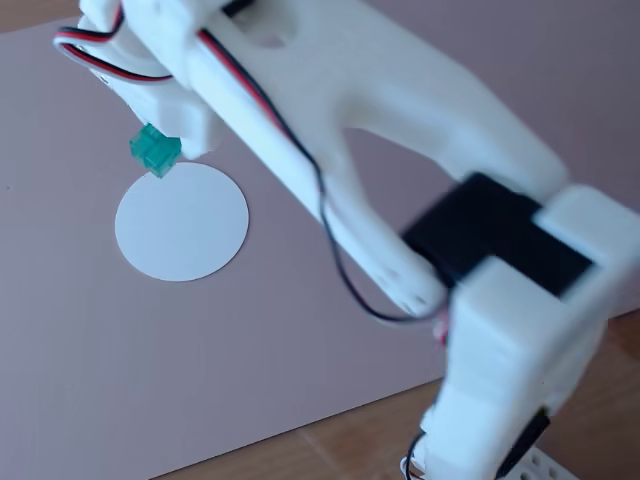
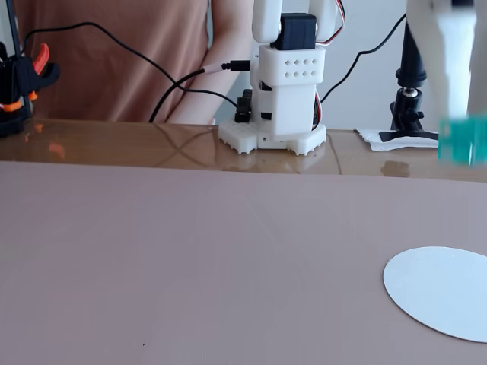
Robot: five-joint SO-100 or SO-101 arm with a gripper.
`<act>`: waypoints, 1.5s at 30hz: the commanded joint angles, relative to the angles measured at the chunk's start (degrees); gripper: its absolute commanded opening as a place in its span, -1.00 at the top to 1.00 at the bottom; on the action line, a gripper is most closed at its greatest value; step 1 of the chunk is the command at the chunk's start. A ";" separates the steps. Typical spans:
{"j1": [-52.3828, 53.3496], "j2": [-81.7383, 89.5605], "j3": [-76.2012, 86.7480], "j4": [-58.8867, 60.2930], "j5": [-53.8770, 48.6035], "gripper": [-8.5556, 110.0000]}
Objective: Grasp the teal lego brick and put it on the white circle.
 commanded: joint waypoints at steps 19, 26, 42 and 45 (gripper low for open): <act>-2.46 -17.23 -14.59 6.15 -0.79 0.51; -2.29 -13.97 -14.33 6.94 -0.35 0.53; 8.17 43.86 9.23 3.34 0.70 0.86; 10.20 58.54 22.50 -1.76 0.00 0.86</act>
